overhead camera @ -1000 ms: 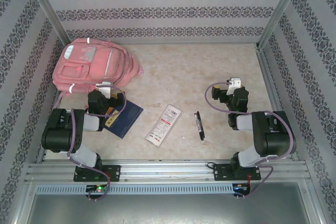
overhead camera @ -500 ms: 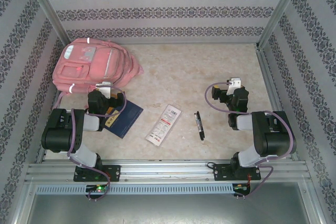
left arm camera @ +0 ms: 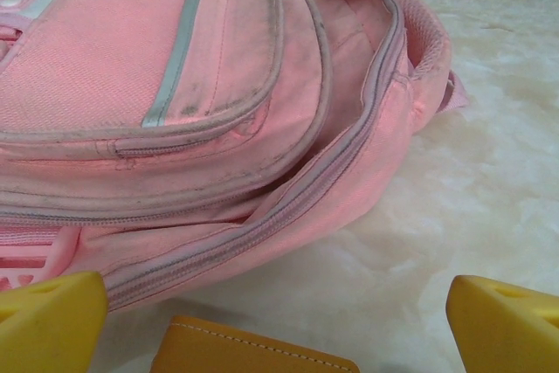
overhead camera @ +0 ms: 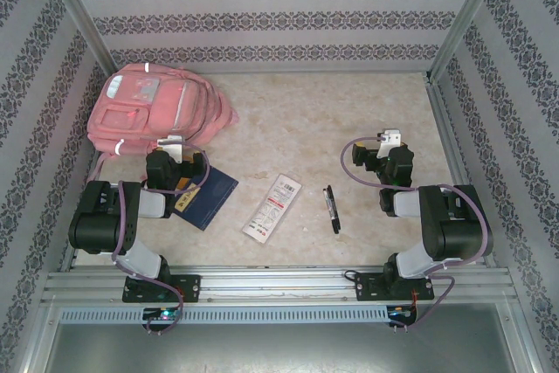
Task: Pack books, pencil case, and school supplies into a backpack
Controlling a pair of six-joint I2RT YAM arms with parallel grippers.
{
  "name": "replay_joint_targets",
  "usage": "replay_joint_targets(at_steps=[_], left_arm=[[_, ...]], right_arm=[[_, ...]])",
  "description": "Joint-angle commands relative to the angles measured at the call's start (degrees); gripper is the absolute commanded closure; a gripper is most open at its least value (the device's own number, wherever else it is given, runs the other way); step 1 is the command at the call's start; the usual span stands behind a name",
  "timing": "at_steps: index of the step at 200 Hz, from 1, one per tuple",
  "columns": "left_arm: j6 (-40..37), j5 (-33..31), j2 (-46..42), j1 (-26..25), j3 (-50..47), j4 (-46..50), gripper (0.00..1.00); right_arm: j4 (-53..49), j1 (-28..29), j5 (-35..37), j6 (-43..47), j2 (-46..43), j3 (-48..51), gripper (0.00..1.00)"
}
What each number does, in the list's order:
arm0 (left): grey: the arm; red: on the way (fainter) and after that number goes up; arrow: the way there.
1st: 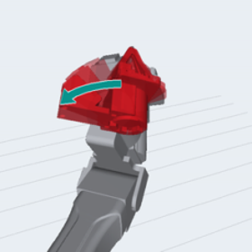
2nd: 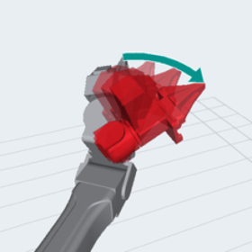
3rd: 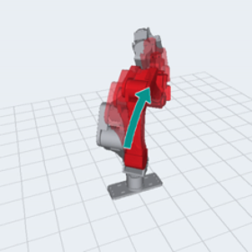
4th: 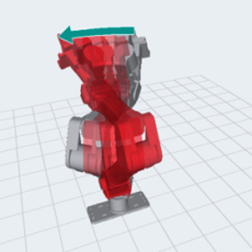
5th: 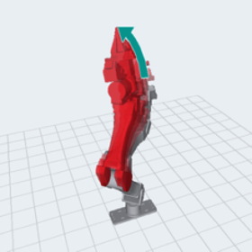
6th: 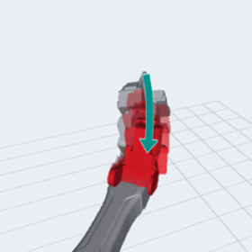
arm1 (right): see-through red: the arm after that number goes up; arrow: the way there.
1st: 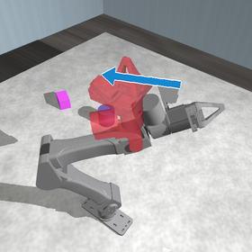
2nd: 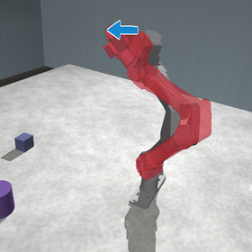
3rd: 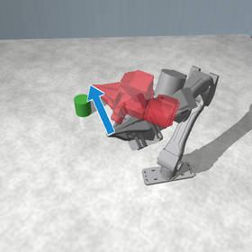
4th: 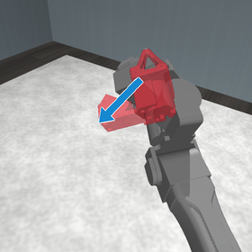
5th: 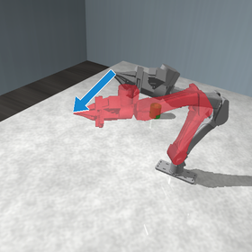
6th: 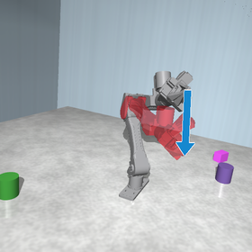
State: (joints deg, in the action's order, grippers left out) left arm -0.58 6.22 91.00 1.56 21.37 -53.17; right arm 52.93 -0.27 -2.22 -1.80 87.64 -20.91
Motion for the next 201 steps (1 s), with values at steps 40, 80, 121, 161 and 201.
replay_joint_targets(at_steps=[40,80,121,161,201], left_arm=[[18.37,-25.89,-31.38,-2.40,19.83,53.21,0.01],[24.95,-2.12,-31.40,-1.80,24.94,53.53,0.01],[11.04,3.78,-5.16,-8.43,50.58,78.33,0.01],[2.89,-6.08,16.38,-12.69,68.54,89.01,0.01],[5.86,-16.76,32.35,-13.32,82.58,96.97,0.08]], right_arm=[[-23.08,-0.35,17.54,-13.18,-22.19,-1.97,0.02],[-42.95,1.00,0.00,-22.83,-31.10,-7.84,0.02],[-57.29,18.09,9.62,-18.86,-27.84,-12.19,0.02],[-61.68,13.68,-3.31,-22.21,-24.98,-12.98,0.02],[-72.14,13.87,-5.85,-17.44,-20.64,-19.26,0.02]])
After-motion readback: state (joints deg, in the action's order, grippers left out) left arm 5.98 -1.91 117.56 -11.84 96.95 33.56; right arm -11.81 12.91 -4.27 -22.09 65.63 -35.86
